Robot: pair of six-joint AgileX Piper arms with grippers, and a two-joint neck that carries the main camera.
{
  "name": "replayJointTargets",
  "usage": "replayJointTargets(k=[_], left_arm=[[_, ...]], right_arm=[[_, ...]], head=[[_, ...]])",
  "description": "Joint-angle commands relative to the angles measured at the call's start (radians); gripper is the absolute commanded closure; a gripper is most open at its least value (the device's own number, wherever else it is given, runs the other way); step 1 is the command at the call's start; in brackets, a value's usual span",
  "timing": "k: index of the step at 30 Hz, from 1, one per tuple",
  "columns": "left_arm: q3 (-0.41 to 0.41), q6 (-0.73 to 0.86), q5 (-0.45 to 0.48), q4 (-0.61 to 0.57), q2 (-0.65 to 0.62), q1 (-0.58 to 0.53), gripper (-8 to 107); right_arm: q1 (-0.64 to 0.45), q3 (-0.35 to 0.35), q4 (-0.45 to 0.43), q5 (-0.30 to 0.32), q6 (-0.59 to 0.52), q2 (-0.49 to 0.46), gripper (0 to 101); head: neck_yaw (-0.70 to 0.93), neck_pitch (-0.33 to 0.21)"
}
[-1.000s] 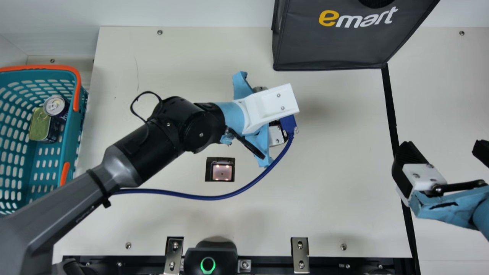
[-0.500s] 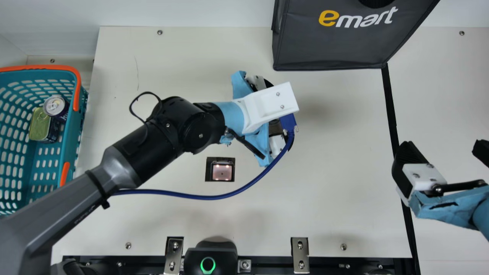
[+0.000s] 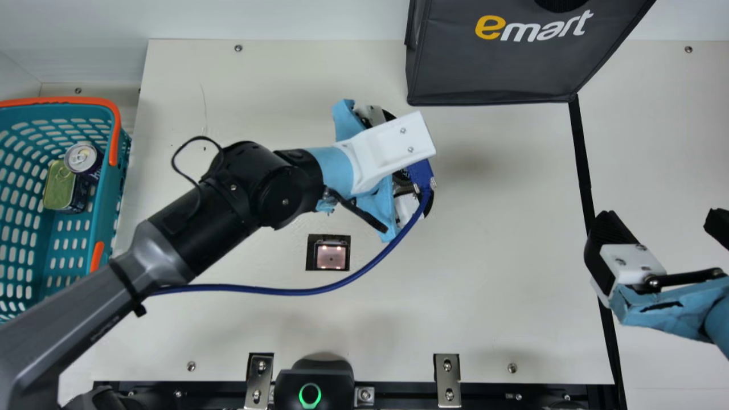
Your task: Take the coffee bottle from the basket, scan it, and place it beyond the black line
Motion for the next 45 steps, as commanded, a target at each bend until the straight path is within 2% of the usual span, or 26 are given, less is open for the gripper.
replayJointTargets(k=[1, 24, 35, 45], left_arm=[[0.006, -0.035, -0.005, 0.012, -0.009, 0.003, 9], [0.153, -0.362, -0.041, 0.187, -0.194, 0.094, 9], [0.245, -0.507, -0.049, 0.286, -0.311, 0.174, 9], [0.331, -0.571, -0.039, 0.342, -0.426, 0.280, 9]], right_arm=[[0.000, 0.000, 0.000, 0.000, 0.000, 0.000, 10], [0.000, 0.000, 0.000, -0.001, 0.000, 0.000, 10], [0.000, 0.000, 0.000, -0.001, 0.000, 0.000, 10], [0.000, 0.000, 0.000, -0.001, 0.000, 0.000, 10]], head=[[0.002, -0.026], [0.002, -0.026], [0.002, -0.026], [0.002, -0.026]])
